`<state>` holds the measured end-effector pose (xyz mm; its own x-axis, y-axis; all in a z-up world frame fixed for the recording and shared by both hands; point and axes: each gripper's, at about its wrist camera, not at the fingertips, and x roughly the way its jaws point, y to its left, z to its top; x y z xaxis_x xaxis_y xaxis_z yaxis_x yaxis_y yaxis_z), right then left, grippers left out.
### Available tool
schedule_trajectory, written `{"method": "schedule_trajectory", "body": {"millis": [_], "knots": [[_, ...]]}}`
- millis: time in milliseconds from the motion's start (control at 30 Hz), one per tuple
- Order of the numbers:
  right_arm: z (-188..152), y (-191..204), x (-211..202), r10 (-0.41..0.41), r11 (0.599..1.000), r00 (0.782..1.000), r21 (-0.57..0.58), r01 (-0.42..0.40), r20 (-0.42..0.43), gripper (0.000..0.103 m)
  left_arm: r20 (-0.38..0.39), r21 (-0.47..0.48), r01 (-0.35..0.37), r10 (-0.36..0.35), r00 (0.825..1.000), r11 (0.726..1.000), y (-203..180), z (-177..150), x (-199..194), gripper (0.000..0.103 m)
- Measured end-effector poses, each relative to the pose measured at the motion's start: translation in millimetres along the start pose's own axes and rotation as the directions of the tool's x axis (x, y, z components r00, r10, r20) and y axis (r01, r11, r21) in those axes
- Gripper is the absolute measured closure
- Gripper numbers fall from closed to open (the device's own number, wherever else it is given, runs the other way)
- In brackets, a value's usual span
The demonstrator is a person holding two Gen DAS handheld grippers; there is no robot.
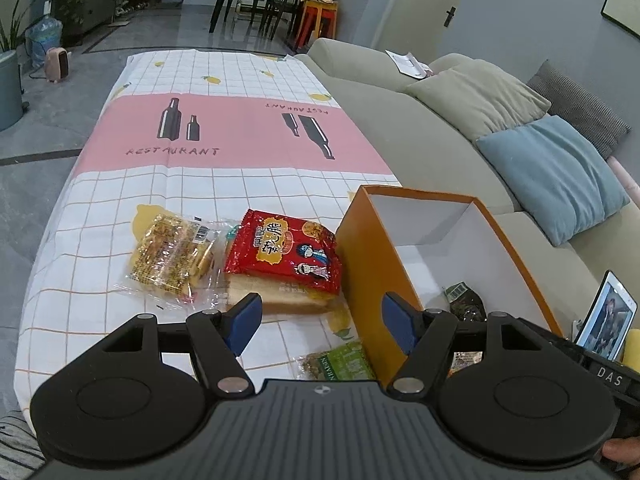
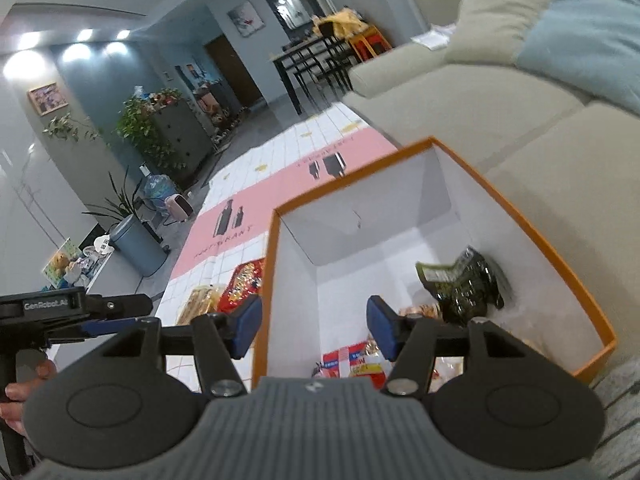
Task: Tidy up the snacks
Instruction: 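Lower the sausage stick into the box and open the right gripper, then grasp the green raisin pack with the left gripper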
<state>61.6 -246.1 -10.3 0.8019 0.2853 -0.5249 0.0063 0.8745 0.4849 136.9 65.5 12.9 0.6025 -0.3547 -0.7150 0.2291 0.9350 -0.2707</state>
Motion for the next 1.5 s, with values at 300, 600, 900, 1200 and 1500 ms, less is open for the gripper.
{"method": "schedule_trajectory", "body": {"millis": [300, 600, 900, 1200, 1500], "knots": [[-5.9, 31.7, -2.8, -0.001, 0.996, 0.999, -0.093, 0.005, 0.042, 0.045, -0.001, 0.030, 0.022, -0.022, 1.000, 0.999, -1.0, -9.0, -10.1, 0.022], [-15.3, 35.7, -1.2, -0.018, 0.994, 0.999, -0.104, 0.023, 0.043, 0.045, -0.104, 0.404, 0.116, -0.080, 0.991, 0.908, -20.9, -47.2, 17.9, 0.022], [-12.3, 19.6, 9.5, -0.034, 0.996, 0.999, -0.085, 0.036, 0.021, 0.045, -0.217, 0.572, 0.170, -0.052, 0.975, 0.803, -52.1, -71.4, 76.2, 0.021], [-10.1, -2.8, 29.2, -0.065, 0.998, 0.996, -0.012, 0.064, -0.064, 0.045, -0.258, 0.522, 0.215, -0.088, 0.962, 0.826, -44.1, -63.8, 118.9, 0.021], [-5.3, -11.7, 31.9, -0.068, 0.998, 0.995, 0.007, 0.068, -0.068, 0.045, -0.250, 0.577, 0.187, -0.046, 0.967, 0.795, -40.6, -66.3, 134.5, 0.016]]}}
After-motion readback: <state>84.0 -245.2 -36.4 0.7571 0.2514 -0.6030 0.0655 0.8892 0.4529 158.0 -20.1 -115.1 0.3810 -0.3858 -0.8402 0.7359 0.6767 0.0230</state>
